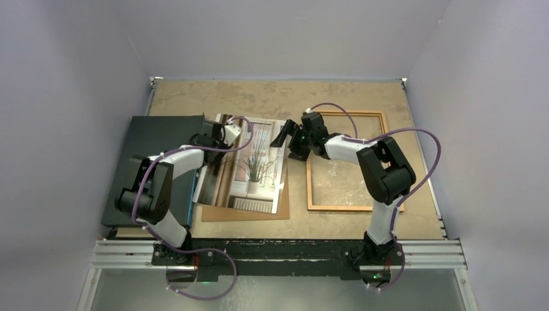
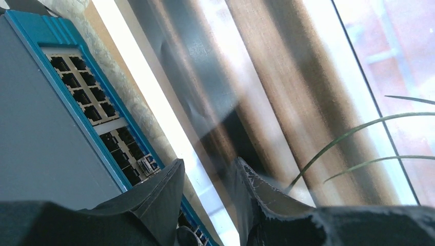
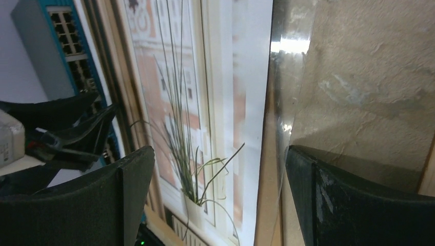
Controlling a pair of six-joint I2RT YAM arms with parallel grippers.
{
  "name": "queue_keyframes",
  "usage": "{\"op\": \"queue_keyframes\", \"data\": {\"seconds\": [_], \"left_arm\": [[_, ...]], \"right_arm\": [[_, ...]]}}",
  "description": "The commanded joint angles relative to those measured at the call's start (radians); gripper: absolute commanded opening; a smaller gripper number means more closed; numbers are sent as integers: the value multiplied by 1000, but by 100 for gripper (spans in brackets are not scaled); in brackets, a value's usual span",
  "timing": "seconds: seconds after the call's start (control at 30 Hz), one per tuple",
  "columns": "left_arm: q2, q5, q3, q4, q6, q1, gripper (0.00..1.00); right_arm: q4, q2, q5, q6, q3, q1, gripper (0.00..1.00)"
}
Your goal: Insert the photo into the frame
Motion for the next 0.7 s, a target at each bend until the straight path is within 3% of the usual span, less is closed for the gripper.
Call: {"op": "queue_keyframes", "data": {"seconds": [0.0, 0.2, 0.67], "left_arm": [[48, 96, -51, -64, -35, -2, 39], [53, 99, -63, -62, -24, -2, 38], [54, 95, -63, -67, -13, -3, 36]], "right_arm": [[148, -48, -191, 97, -63, 0, 99], [323, -85, -268, 164, -117, -16, 99], [442, -194, -305, 160, -157, -16, 96]]}}
